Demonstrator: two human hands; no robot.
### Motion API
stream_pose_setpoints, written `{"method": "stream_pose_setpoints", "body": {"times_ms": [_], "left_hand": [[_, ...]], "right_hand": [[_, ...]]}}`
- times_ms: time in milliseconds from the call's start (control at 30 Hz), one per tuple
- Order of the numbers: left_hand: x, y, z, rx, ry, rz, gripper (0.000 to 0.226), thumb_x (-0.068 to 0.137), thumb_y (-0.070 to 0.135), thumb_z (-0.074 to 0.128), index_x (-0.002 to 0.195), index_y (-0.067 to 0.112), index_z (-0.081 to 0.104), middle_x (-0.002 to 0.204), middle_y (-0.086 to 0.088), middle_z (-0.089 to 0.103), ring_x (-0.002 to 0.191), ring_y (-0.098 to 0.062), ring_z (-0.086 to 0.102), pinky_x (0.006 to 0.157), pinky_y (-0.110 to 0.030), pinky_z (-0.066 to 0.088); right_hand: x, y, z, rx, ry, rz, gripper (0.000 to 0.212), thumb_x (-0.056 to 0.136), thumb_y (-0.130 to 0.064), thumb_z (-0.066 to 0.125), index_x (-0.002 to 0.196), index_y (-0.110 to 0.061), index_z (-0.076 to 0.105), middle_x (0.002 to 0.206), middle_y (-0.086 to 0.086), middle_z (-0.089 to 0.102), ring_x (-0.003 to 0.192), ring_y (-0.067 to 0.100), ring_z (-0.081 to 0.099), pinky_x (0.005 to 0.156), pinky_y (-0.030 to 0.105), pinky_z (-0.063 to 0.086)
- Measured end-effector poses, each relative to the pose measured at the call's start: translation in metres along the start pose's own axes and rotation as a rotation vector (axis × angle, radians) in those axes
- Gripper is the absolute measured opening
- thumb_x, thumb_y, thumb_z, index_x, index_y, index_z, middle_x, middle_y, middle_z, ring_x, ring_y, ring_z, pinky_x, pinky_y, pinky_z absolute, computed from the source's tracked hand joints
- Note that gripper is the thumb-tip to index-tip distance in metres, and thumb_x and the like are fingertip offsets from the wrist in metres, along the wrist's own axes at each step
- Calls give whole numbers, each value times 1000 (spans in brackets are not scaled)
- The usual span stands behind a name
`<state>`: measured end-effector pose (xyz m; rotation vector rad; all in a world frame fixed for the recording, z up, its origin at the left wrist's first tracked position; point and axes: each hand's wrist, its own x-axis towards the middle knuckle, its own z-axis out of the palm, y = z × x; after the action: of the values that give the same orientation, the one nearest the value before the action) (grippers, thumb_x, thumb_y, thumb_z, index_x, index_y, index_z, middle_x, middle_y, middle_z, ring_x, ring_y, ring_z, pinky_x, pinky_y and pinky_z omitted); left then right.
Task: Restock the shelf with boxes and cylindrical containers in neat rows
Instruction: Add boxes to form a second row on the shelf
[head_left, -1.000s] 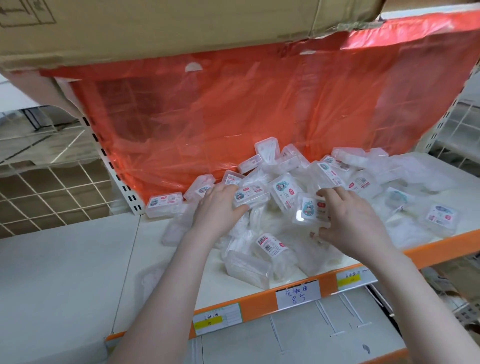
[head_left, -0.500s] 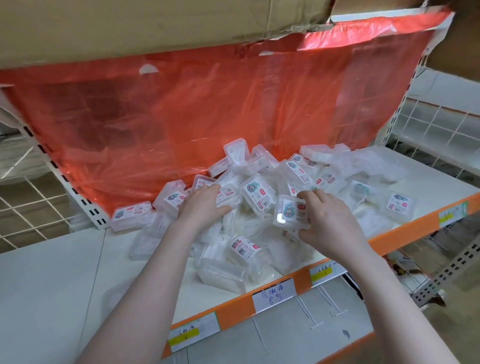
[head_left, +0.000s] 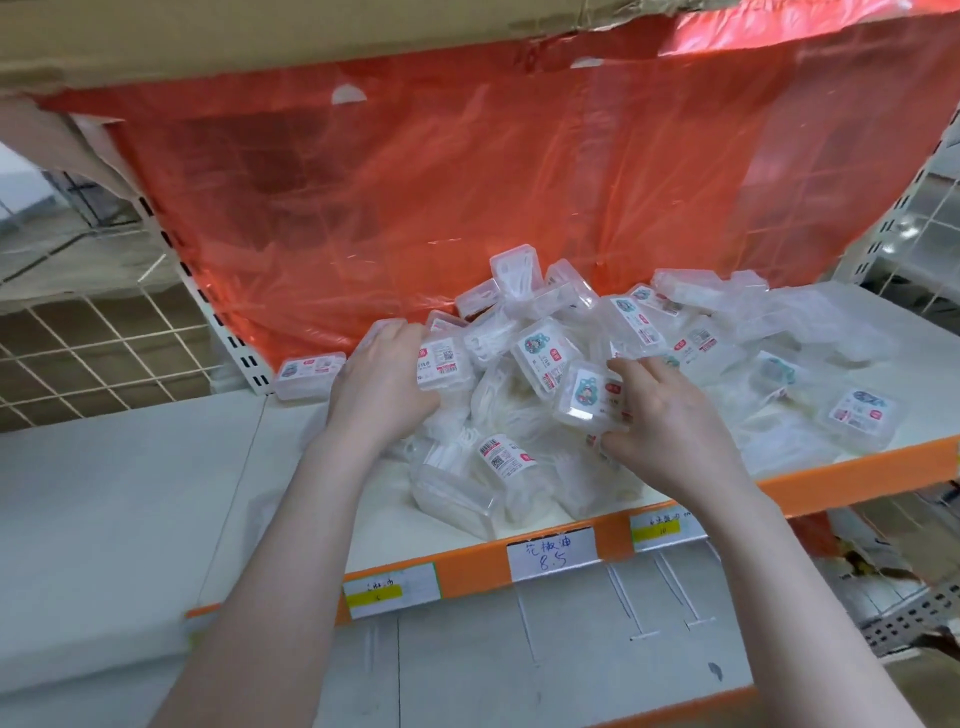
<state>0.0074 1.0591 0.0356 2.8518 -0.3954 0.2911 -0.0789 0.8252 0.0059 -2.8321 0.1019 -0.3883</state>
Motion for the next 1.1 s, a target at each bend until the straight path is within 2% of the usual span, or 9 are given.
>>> {"method": "stream_pose_setpoints", "body": {"times_ms": [233,333,433,500,600,700,900,1100], "left_hand": [[-61,-33,-3,59,12,-128,62,74,24,70,131,21,46,129,-2,50,120,-23,47,90,-39,45],[-82,-45,-9,63,-5,-188,67,73,20,70,134,20,43,134,-2,46,123,-22,45,91,-36,42],[-100,-58,-18,53,3,-234,70,73,19,70,136,21,40,133,-1,45,119,-22,47,85,-33,42],[-111,-68,-23,43,9,-264,72,72,19,69,137,23,39,131,-1,45,116,-22,48,84,-34,43],[-133,-93,-34,11,36,-307,72,72,19,69,137,25,40,130,1,44,118,-21,47,86,-33,43],[-157,-126,-47,-2,55,-342,70,71,20,68,135,27,41,127,3,45,115,-20,48,82,-32,43],[-216,-210,-77,-18,85,-378,67,71,18,67,133,27,43,124,3,46,110,-19,49,81,-35,47],[-276,-299,-105,-2,113,-423,63,70,19,66,129,28,45,121,3,49,112,-21,48,78,-33,46]], "right_hand": [[-3,-13,12,107,-42,-68,58,70,-15,66,125,-8,50,118,11,52,108,32,49,85,41,44],[-7,-28,14,100,-81,-120,60,72,-19,67,127,-10,47,119,9,51,109,30,48,83,36,42],[-8,-49,15,72,-96,-189,60,73,-16,64,130,-12,44,122,5,49,109,26,46,76,30,34],[-9,-65,15,67,-89,-222,60,75,-15,63,132,-11,43,123,5,49,109,25,46,79,29,34],[-15,-99,18,49,-85,-261,58,76,-15,61,131,-12,43,122,6,50,110,25,47,84,31,36],[-24,-136,28,33,-102,-294,59,72,-15,62,128,-10,45,119,8,51,110,28,47,86,32,37],[-50,-224,49,77,-110,-266,59,69,-14,63,126,-11,48,118,7,52,110,27,47,86,35,41],[-86,-324,74,85,-103,-310,60,68,-16,66,125,-12,48,115,8,52,110,29,48,82,35,39]]}}
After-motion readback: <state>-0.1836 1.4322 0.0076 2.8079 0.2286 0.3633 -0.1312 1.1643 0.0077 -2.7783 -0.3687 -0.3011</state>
